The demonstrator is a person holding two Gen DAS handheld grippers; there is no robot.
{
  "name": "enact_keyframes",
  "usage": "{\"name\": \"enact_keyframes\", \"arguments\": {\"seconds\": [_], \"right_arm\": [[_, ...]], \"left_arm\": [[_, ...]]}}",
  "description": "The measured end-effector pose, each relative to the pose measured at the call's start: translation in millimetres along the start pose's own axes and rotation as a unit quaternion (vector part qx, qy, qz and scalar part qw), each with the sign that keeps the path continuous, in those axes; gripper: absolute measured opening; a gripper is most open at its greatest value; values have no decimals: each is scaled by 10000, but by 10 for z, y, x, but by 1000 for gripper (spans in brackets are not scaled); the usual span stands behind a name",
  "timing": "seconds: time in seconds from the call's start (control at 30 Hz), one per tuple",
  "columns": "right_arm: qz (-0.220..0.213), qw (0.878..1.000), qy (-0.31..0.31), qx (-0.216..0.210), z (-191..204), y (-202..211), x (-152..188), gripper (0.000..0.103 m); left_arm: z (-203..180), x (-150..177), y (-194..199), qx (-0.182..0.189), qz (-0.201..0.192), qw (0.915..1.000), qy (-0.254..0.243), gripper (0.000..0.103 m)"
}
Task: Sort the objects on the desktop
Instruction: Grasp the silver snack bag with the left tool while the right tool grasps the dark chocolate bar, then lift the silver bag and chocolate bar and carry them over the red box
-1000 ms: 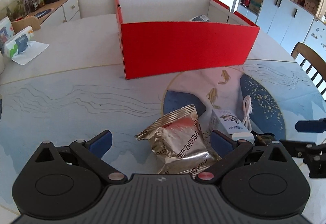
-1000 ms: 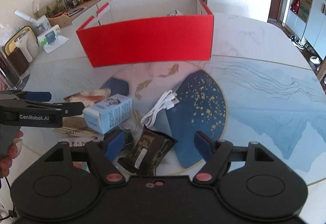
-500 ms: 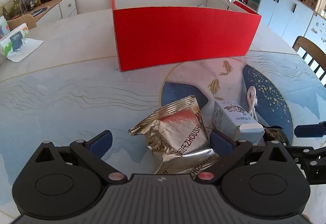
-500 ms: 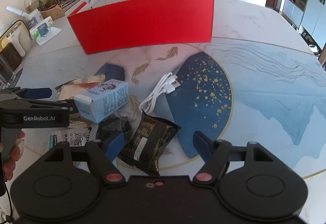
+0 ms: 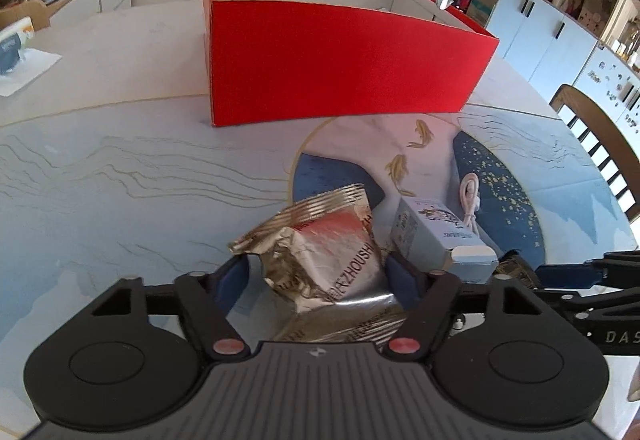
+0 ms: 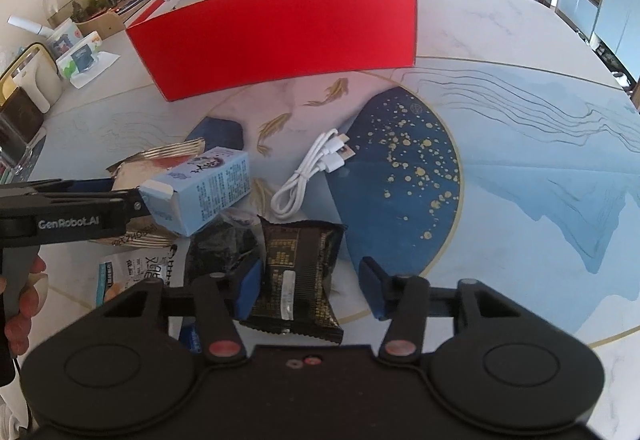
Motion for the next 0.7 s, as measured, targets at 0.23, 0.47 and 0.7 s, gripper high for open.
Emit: {"name": "enact_keyframes", "arguments": {"seconds": [0.23,0.47,0.7], "right_arm": [[22,9999,60,-91,44,28,-27,35],[3,10000,95,3,45,61,-54,32],[-53,9999,98,4,34,109,-91,30]], "left_arm": [[52,-13,-13,190,116,9994,258,62],[121,-30,-16,324,202,9981,474,55],[198,-52,5,338,215,9970,666,51]]}}
Point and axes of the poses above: each gripper's, at about its wrist camera, not at the fingertips, and y roughly against the way its jaws point, z to its left, x to its underside, the point moved 5 cm from there along -y, roughly the way its jaws point, and after that the axes turned 14 degrees about -x, right-handed, at the moved point
